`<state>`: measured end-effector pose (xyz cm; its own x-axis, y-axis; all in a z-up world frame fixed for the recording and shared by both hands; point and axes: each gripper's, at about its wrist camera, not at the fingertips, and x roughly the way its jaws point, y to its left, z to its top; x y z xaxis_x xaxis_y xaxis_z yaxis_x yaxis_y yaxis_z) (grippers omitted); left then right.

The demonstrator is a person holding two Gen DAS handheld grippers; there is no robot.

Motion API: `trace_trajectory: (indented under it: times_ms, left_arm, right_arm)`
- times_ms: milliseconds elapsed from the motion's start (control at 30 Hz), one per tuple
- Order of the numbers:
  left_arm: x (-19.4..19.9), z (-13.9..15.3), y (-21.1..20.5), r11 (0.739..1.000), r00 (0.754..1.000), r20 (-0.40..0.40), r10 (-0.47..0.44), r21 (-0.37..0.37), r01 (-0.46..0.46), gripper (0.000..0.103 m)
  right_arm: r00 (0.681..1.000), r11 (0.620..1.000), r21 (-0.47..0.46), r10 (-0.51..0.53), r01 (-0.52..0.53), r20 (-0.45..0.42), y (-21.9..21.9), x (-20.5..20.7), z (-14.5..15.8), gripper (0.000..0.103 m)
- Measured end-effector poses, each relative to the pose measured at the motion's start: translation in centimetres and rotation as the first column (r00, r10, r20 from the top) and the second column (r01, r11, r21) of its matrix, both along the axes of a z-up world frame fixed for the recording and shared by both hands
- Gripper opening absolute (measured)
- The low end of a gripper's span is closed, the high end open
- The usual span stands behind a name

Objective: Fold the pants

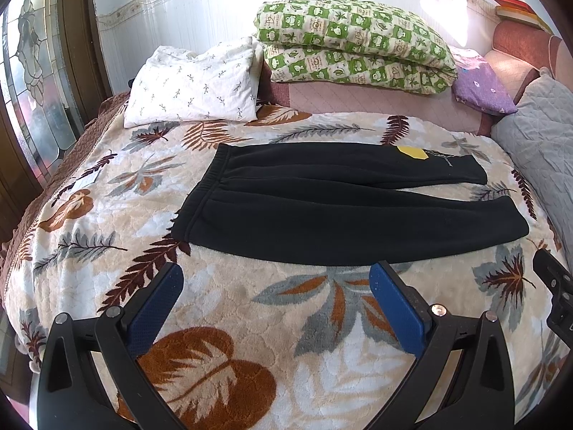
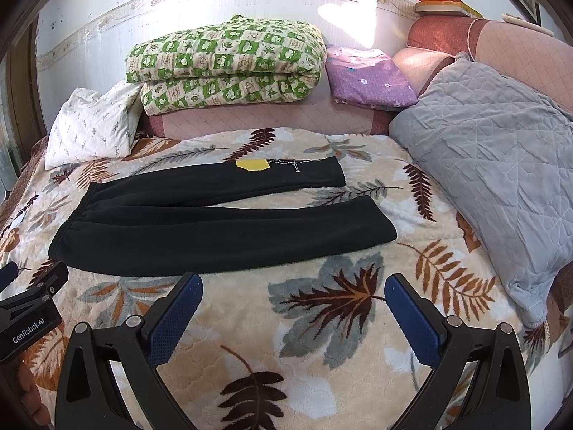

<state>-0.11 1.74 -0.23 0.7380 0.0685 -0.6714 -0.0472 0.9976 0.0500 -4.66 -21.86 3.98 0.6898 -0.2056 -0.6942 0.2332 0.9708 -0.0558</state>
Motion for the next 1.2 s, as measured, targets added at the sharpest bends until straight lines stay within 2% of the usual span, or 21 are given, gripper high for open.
trace_trajectory:
  times_ms: [1200]
  left_arm:
    - [-0.48,0.58,-0.31,1.000,1.000,0.004,-0.005,0.014,0.004,0.103]
  right_arm:
    - [1.000,1.000,0.004,0.006,-0.006,0.008,0.02,-0.17,0.74,0.102]
